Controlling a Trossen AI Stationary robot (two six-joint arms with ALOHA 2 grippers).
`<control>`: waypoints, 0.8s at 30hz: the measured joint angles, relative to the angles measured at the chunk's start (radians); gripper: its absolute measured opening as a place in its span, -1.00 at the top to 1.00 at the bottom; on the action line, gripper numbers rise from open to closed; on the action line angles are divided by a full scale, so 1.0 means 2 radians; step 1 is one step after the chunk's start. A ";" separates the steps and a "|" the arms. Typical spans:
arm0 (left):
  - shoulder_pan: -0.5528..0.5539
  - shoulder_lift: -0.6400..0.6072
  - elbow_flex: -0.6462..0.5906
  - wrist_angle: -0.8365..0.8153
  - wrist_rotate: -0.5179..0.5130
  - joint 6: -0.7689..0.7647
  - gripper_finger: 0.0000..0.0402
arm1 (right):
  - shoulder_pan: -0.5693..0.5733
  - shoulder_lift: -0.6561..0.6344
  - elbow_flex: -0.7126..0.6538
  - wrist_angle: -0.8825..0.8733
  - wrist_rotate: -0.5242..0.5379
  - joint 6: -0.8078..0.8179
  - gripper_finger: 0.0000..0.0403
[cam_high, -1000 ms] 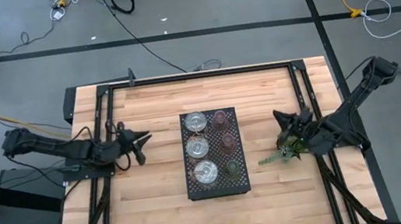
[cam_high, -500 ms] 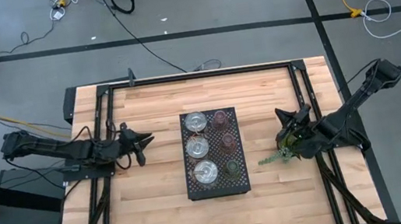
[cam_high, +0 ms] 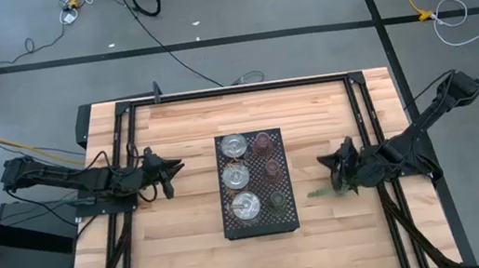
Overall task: Pick & Place candle stick holders
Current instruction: Return to Home Position
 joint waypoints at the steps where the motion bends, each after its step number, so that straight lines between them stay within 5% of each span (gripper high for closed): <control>1: 0.000 0.000 0.000 0.000 0.000 0.000 0.63 | 0.000 0.000 0.000 0.006 -0.024 0.000 0.97; 9: 0.000 -0.007 0.000 -0.002 0.000 0.000 0.63 | 0.000 -0.019 0.001 0.040 -0.132 0.001 0.97; 24: 0.000 -0.168 -0.024 0.054 0.005 -0.002 0.63 | -0.001 -0.255 -0.011 0.046 -0.181 0.001 0.97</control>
